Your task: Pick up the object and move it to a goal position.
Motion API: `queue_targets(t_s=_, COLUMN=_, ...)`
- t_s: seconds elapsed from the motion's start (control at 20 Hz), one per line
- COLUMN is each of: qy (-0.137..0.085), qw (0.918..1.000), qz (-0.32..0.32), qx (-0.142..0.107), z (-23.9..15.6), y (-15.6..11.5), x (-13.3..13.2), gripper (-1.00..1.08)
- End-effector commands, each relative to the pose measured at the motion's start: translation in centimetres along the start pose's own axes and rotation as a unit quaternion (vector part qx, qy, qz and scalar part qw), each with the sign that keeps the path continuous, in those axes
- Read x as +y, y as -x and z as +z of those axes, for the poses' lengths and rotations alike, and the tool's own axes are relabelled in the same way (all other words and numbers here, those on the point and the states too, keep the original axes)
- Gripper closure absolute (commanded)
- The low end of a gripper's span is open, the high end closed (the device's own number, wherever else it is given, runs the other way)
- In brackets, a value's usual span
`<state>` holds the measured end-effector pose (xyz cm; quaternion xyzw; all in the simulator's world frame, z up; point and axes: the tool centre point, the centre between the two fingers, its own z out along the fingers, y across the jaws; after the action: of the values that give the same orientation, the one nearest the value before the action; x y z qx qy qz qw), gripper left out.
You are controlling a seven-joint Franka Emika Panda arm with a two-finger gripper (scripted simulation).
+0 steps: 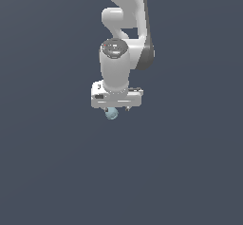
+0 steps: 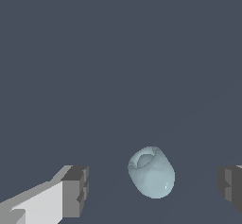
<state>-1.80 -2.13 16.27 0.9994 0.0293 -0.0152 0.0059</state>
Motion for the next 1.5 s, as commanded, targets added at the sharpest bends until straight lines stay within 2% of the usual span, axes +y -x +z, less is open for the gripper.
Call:
queue_targets(t_s=0.0, qy=0.000, qw=1.0000, qz=-0.009, qx=0.000, z=0.3, y=0.2, x=0.2, gripper=-0.92)
queue_targets(t_s=0.35, qy=0.000, qw=0.9985, qz=-0.055, qx=0.003, z=1.6, y=1.2, x=0.8, gripper=-0.92)
queue_targets(t_s=0.6, qy=-0.001, qw=0.9945, qz=-0.105, qx=0.005, z=3.1, y=2.4, x=1.5, gripper=-0.92)
queue_targets(t_s=1.05, qy=-0.001, qw=0.9788, qz=-0.204, qx=0.011, z=5.7, y=4.9, x=2.6, gripper=-0.92)
queue_targets(t_s=1.45, qy=-0.001, qw=0.9656, qz=-0.260, qx=0.015, z=7.1, y=6.5, x=3.1, gripper=-0.92)
